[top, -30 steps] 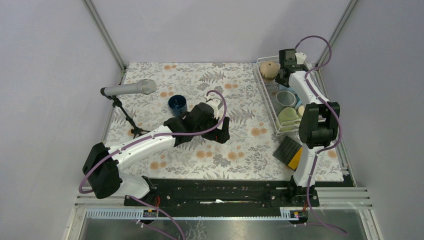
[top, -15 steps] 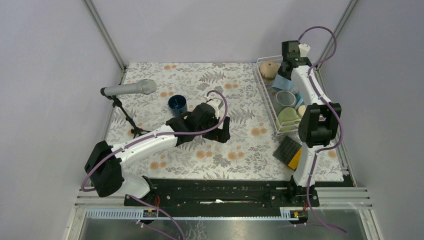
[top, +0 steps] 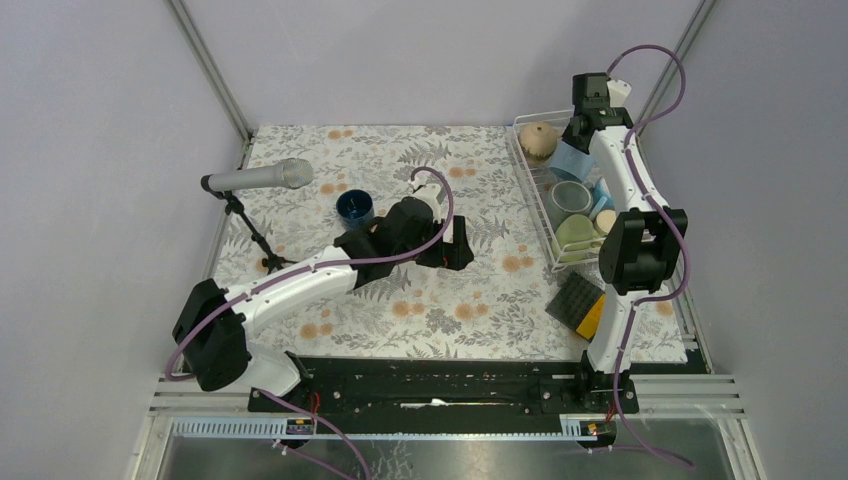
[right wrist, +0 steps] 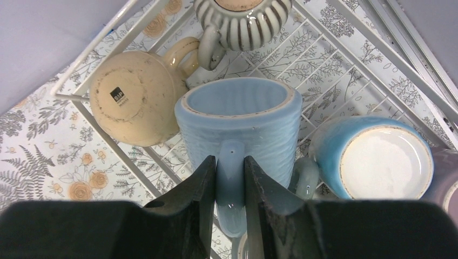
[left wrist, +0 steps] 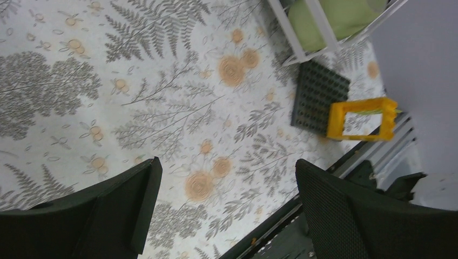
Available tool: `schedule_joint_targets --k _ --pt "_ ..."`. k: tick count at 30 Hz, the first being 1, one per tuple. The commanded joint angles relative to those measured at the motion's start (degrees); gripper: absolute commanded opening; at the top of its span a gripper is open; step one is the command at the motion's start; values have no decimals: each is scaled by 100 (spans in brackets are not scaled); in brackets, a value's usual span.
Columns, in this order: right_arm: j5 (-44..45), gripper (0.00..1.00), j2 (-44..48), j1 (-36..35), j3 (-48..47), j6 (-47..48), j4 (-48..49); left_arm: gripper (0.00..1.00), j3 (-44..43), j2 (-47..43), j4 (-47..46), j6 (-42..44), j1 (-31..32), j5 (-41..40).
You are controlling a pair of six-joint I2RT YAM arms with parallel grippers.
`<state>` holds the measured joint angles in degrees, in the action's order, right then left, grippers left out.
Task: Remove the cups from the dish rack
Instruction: Place the cup at the center of the board.
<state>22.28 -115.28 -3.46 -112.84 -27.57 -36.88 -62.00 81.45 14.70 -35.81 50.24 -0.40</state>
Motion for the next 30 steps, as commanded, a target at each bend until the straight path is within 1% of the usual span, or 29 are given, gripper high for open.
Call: schedule_joint_targets --k 1,7,16,20,23,27,30 --pt "-116 0 243 22 -534 -210 303 99 -231 78 -882 -583 -37 184" --pt "-315 0 347 21 -617 -388 265 99 121 38 -1918 -1539 -44 385" --pt "-564 0 426 27 -822 -588 151 99 638 379 -4193 -3474 -47 610" --pt "-628 0 556 22 -808 -599 124 99 819 852 -5441 -4584 -87 732" --pt "-630 0 645 21 -803 -589 87 98 792 1349 -6280 -5350 -93 814" --pt "-678 0 712 26 -802 -604 52 97 538 2084 -7137 -6218 -119 850" --pt "-706 0 760 23 -808 -610 45 96 304 2496 -7415 -6608 -164 729"
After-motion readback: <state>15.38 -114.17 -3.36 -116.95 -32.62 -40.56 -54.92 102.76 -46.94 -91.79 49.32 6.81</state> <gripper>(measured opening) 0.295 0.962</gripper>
